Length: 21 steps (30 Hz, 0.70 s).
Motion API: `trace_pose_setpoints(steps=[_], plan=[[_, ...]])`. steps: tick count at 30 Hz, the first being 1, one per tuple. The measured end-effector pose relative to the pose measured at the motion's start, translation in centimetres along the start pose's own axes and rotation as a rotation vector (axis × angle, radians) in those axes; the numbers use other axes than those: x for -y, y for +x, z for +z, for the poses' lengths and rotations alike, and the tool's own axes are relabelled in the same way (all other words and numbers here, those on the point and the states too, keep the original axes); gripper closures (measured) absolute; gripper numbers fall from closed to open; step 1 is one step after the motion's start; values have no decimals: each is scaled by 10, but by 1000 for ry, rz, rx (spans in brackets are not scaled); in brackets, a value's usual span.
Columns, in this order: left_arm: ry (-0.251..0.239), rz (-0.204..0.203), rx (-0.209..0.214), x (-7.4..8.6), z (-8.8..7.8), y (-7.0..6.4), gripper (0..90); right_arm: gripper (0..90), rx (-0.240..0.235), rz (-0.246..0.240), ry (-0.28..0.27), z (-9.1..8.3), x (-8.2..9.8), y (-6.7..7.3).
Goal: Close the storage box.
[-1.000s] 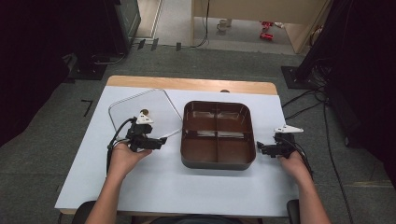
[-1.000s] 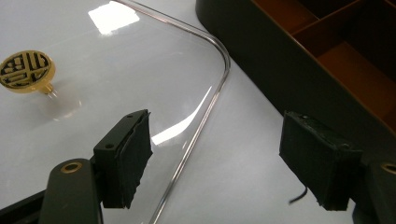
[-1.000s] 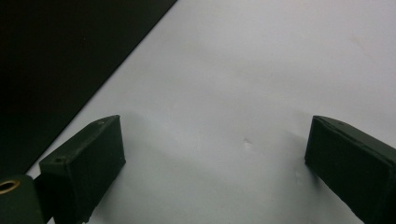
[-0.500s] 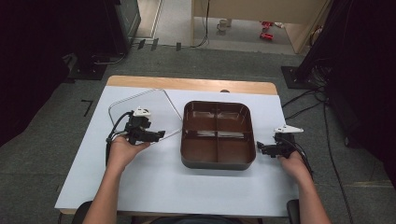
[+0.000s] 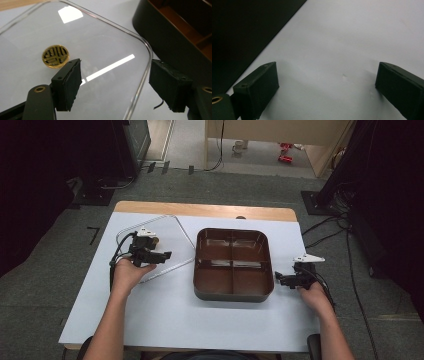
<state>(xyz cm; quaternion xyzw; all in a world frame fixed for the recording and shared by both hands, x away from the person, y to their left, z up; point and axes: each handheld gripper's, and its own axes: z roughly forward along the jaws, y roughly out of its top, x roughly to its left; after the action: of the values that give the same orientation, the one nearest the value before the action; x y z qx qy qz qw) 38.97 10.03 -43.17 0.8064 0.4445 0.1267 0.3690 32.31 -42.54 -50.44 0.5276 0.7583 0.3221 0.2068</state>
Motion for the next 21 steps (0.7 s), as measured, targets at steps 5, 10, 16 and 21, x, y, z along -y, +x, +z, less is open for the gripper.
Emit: trace_pose_setpoints(steps=[5, 10, 16, 21], plan=[[-8, -21, -19, -5, 1, 12, 261, 42, 0, -1, 0, 0, 0, 0], [-14, -21, -46, -8, 5, 20, 272, 42, 0, 0, -1, 0, 0, 0], [-37, -27, -67, -14, 11, 30, 273, 42, 1, 0, -1, 0, 0, 0], [-51, -46, -94, -12, 19, 38, 306, 42, 1, 0, -1, 0, 0, 0]])
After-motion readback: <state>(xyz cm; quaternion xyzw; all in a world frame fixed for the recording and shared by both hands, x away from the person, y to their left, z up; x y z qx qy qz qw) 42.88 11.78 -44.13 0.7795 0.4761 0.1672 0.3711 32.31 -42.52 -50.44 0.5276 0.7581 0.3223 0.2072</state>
